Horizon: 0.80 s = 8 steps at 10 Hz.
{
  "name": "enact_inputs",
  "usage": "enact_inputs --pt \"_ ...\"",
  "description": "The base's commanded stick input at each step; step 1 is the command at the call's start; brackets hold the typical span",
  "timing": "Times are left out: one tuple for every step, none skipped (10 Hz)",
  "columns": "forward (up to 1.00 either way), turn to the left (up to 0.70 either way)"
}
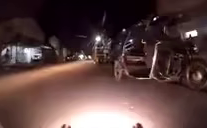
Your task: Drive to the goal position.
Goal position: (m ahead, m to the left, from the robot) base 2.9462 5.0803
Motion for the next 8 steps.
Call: enact_inputs --pt "0.60 0.00" --pt "0.60 0.00" --pt "0.60 0.00" --pt "0.60 0.00" --pt "0.60 0.00" --pt "0.60 0.03" --pt "0.60 0.14" --pt "0.60 0.14"
